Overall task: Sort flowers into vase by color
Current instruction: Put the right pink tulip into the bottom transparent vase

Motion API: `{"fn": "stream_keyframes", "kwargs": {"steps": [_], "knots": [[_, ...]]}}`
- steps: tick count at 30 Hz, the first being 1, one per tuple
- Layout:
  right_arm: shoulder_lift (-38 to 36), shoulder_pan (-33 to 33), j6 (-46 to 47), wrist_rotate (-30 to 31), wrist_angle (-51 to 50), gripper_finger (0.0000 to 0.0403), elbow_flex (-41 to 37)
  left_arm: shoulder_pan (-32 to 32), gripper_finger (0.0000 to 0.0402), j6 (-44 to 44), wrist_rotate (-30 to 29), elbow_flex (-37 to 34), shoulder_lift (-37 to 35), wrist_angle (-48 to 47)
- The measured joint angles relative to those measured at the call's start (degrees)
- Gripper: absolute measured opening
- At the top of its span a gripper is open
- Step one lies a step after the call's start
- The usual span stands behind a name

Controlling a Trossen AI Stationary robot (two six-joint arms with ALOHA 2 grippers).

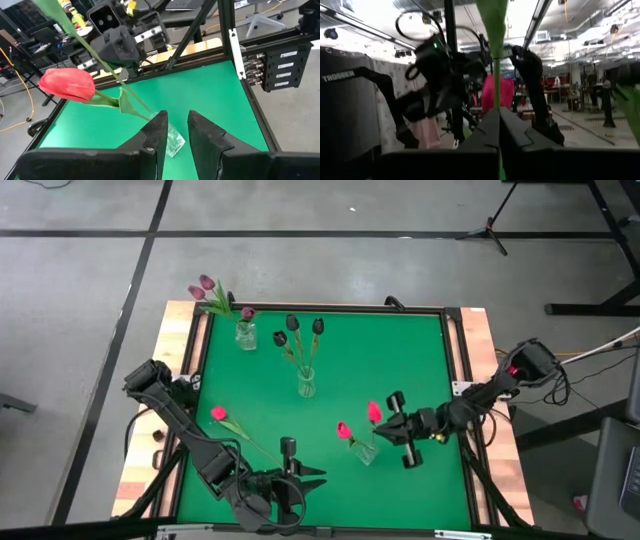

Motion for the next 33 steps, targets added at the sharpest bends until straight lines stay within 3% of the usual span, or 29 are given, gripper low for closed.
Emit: {"fn": "stream_keyframes", "kwargs": {"steps": [33], "knots": [[5.86, 0.10, 4.04, 1.86, -0.30, 0.0000, -1.35, 0.00, 0.0072, -0.04, -0.02, 0.00, 0.02, -0.34]]}}
